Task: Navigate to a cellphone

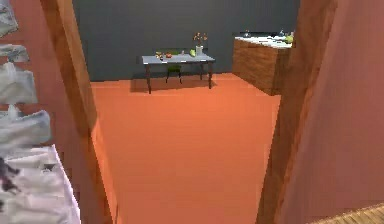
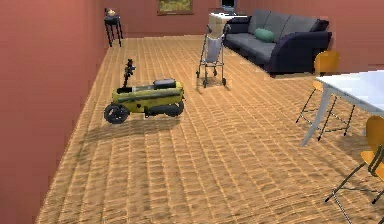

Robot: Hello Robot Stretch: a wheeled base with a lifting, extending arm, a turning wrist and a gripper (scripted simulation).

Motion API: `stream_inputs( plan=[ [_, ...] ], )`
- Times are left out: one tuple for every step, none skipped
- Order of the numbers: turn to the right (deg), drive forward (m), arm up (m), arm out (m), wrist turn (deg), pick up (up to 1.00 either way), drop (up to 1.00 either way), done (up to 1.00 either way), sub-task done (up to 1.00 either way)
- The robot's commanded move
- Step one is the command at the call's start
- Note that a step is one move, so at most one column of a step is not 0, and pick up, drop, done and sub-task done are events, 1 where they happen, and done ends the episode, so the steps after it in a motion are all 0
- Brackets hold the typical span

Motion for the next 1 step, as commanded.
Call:
stream_inputs(
  plan=[
    [0.0,0.6,0.0,0.0,0.0,0.0,0.0,0.0,0.0]
  ],
)
